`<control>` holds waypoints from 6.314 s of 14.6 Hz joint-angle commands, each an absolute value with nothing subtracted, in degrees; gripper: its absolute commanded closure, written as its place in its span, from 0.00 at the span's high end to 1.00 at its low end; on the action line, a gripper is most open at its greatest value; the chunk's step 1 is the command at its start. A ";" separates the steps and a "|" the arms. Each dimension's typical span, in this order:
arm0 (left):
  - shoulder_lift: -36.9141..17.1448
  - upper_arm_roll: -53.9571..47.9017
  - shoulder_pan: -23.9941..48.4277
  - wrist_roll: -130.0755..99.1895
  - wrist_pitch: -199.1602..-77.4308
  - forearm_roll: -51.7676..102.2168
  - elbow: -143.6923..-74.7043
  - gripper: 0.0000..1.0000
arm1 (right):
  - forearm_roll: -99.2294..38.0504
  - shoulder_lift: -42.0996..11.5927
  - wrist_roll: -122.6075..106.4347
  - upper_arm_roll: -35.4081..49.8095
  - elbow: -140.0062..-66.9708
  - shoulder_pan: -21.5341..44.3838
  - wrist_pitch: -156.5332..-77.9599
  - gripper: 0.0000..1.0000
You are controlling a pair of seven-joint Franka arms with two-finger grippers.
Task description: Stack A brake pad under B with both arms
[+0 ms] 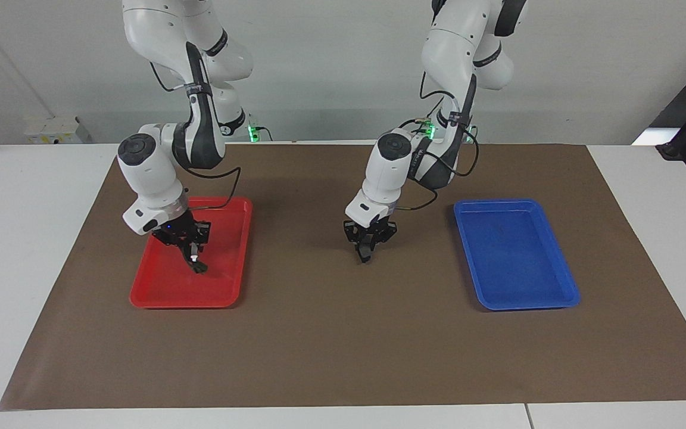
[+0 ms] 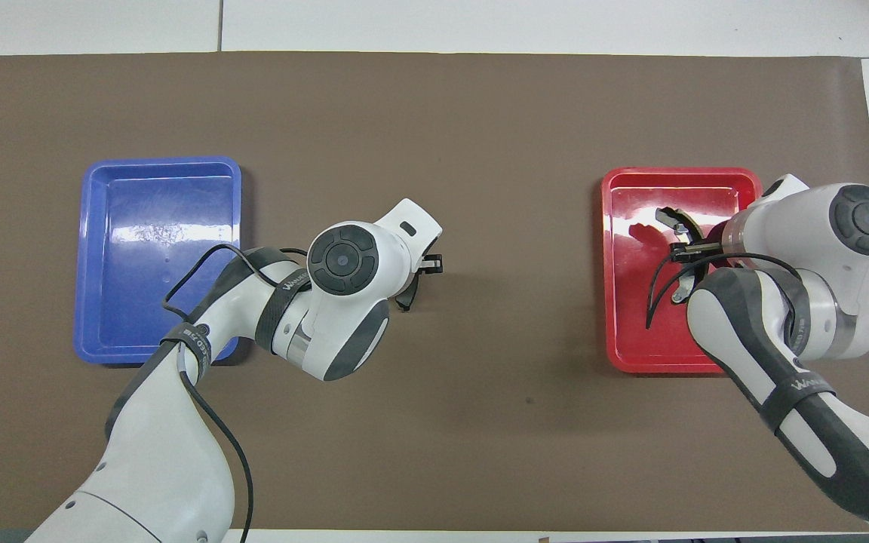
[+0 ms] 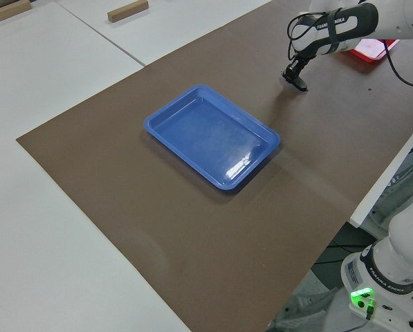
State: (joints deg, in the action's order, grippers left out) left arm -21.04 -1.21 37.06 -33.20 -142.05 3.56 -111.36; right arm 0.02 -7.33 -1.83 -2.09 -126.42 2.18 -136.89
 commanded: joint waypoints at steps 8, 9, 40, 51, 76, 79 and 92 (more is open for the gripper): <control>-11.00 -0.26 26.39 -21.05 -125.20 4.39 -108.99 1.00 | -0.70 -8.52 9.88 2.81 -115.14 6.74 -124.36 0.00; -9.94 -0.35 23.67 -16.57 -121.15 4.39 -107.85 1.00 | -0.88 -8.61 15.15 2.90 -114.96 9.03 -124.89 0.00; 1.85 0.97 1.67 13.28 -86.04 0.17 -93.51 1.00 | 2.29 -29.79 44.03 3.08 -94.39 34.54 -126.64 0.00; 1.76 0.97 1.58 6.42 -87.63 0.09 -93.43 1.00 | 2.11 -30.15 43.95 3.08 -96.23 35.07 -130.15 0.01; 1.76 1.05 1.58 6.33 -87.54 0.09 -93.43 1.00 | 6.06 -11.18 29.73 2.55 -98.44 16.47 -118.40 1.00; 1.76 0.97 1.58 6.33 -87.54 0.09 -93.43 1.00 | 6.15 -7.75 22.07 2.55 -98.17 10.83 -114.10 1.00; 1.76 1.05 1.58 6.33 -87.54 0.09 -93.43 1.00 | 4.83 2.46 7.56 2.11 -92.46 -1.06 -90.09 1.00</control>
